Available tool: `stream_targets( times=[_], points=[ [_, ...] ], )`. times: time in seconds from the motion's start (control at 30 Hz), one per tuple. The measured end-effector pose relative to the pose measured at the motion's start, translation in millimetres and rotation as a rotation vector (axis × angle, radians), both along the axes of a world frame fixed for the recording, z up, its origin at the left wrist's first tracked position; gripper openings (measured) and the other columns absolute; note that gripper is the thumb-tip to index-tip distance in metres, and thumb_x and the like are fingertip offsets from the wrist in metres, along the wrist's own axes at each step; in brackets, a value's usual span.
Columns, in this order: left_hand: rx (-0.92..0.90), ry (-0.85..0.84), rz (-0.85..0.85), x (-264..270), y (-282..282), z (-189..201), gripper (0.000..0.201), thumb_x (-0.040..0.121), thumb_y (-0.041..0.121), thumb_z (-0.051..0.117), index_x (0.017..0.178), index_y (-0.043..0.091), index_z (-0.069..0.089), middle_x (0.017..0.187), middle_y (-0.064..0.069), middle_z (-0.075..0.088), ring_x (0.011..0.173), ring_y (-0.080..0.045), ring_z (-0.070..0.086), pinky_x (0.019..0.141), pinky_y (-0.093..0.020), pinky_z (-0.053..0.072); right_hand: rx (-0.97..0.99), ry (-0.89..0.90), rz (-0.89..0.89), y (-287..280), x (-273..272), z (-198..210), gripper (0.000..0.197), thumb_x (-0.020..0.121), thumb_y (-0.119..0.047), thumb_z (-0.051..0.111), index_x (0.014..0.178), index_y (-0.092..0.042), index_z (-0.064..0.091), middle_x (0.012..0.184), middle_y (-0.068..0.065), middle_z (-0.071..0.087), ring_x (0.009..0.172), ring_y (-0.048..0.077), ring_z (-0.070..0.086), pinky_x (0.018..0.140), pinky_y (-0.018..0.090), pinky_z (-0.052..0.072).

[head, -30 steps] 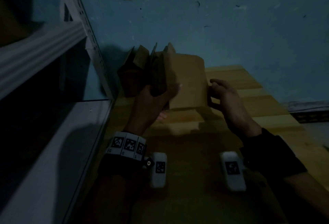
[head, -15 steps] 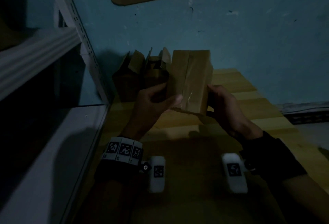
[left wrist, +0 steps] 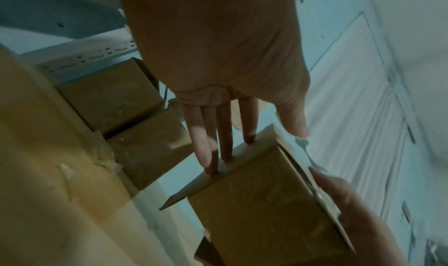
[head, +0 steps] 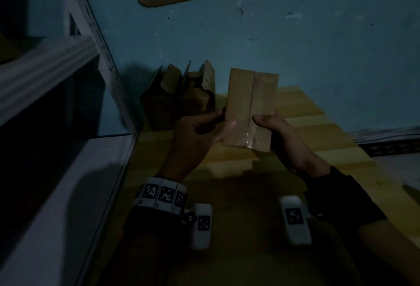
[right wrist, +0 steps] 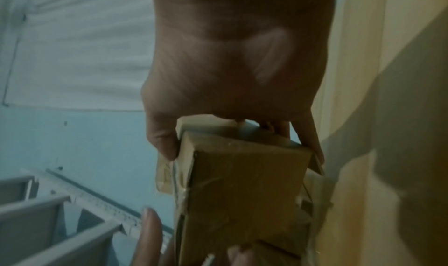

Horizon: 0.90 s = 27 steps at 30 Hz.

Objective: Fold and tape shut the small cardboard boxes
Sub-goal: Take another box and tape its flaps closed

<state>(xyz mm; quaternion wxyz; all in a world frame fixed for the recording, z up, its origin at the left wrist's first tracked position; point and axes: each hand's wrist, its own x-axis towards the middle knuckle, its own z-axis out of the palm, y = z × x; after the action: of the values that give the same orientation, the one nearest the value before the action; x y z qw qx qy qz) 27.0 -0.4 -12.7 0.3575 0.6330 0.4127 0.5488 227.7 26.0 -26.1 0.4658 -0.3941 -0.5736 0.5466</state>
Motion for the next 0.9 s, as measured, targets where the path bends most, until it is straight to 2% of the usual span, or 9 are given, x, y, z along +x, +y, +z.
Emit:
stream_targets(
  times=[0.07, 0.13, 0.27, 0.43, 0.6, 0.7, 0.8, 0.9],
  points=[
    [-0.001, -0.012, 0.007, -2.7, 1.7, 1.1, 0.031, 0.074, 0.036, 0.070, 0.105, 0.034, 0.067, 0.088, 0.028, 0.070, 0.092, 0.002, 0.069, 0.072, -0.019, 0.057, 0.011, 0.027, 0.023, -0.5, 2.5, 2.6, 0.077, 0.078, -0.051, 0.068, 0.147, -0.025, 0.047, 0.138, 0.005, 0.064, 0.127, 0.031, 0.061, 0.108, 0.064, 0.043],
    [0.001, -0.002, -0.001, -4.7, 1.6, 2.0, 0.024, 0.076, 0.036, 0.069, 0.099, 0.036, 0.067, 0.087, 0.030, 0.070, 0.092, 0.002, 0.070, 0.070, -0.021, 0.058, 0.026, 0.021, 0.049, -0.6, 2.9, 3.8, 0.074, 0.080, -0.048, 0.067, 0.147, -0.024, 0.048, 0.138, 0.007, 0.064, 0.127, 0.033, 0.061, 0.108, 0.065, 0.042],
    [-0.006, 0.005, -0.007, -5.7, 3.4, 0.9, 0.025, 0.076, 0.039, 0.070, 0.101, 0.035, 0.066, 0.097, 0.021, 0.070, 0.095, 0.000, 0.069, 0.070, -0.020, 0.057, 0.028, 0.031, 0.065, 0.3, 4.8, 0.9, 0.067, 0.083, -0.037, 0.064, 0.145, -0.017, 0.049, 0.133, 0.009, 0.067, 0.122, 0.033, 0.064, 0.106, 0.063, 0.046],
    [-0.036, 0.000, 0.012, -8.6, 6.4, -1.8, 0.037, 0.080, 0.045, 0.072, 0.111, 0.027, 0.067, 0.110, 0.008, 0.071, 0.101, -0.008, 0.069, 0.079, -0.032, 0.061, 0.069, 0.035, 0.108, 0.8, 9.1, 1.1, 0.067, 0.086, -0.023, 0.058, 0.150, -0.012, 0.043, 0.138, 0.012, 0.064, 0.126, 0.034, 0.061, 0.106, 0.056, 0.047],
    [-0.078, 0.013, -0.005, -7.1, 7.3, -3.3, 0.031, 0.078, 0.044, 0.069, 0.107, 0.033, 0.064, 0.107, 0.013, 0.069, 0.099, -0.002, 0.068, 0.075, -0.024, 0.058, 0.073, 0.050, 0.102, 1.3, 11.8, -0.5, 0.066, 0.083, -0.019, 0.057, 0.147, -0.011, 0.046, 0.132, 0.010, 0.068, 0.122, 0.031, 0.064, 0.096, 0.045, 0.050],
    [-0.100, 0.045, 0.005, -6.6, 8.0, -4.2, 0.028, 0.082, 0.051, 0.069, 0.105, 0.037, 0.062, 0.107, 0.015, 0.068, 0.098, -0.001, 0.067, 0.075, -0.024, 0.058, 0.045, 0.048, 0.117, 1.0, 11.3, -0.7, 0.061, 0.083, -0.022, 0.057, 0.144, -0.012, 0.050, 0.128, 0.009, 0.070, 0.118, 0.030, 0.066, 0.096, 0.047, 0.051],
    [-0.115, 0.031, 0.010, -6.1, 8.3, -3.9, 0.031, 0.080, 0.053, 0.062, 0.103, 0.033, 0.062, 0.104, 0.011, 0.068, 0.091, -0.002, 0.068, 0.071, -0.022, 0.057, 0.032, 0.003, 0.139, 1.7, 10.8, -2.0, 0.067, 0.084, -0.041, 0.064, 0.145, -0.018, 0.049, 0.133, 0.007, 0.068, 0.123, 0.030, 0.064, 0.107, 0.057, 0.045],
    [-0.132, 0.008, -0.005, -6.3, 8.7, -3.4, 0.037, 0.078, 0.054, 0.058, 0.105, 0.029, 0.064, 0.104, 0.006, 0.070, 0.092, -0.010, 0.070, 0.073, -0.025, 0.057, 0.030, -0.036, 0.167, 0.4, 9.6, -1.2, 0.076, 0.081, -0.053, 0.066, 0.149, -0.026, 0.045, 0.138, 0.003, 0.065, 0.125, 0.028, 0.063, 0.109, 0.058, 0.044]
  ],
)
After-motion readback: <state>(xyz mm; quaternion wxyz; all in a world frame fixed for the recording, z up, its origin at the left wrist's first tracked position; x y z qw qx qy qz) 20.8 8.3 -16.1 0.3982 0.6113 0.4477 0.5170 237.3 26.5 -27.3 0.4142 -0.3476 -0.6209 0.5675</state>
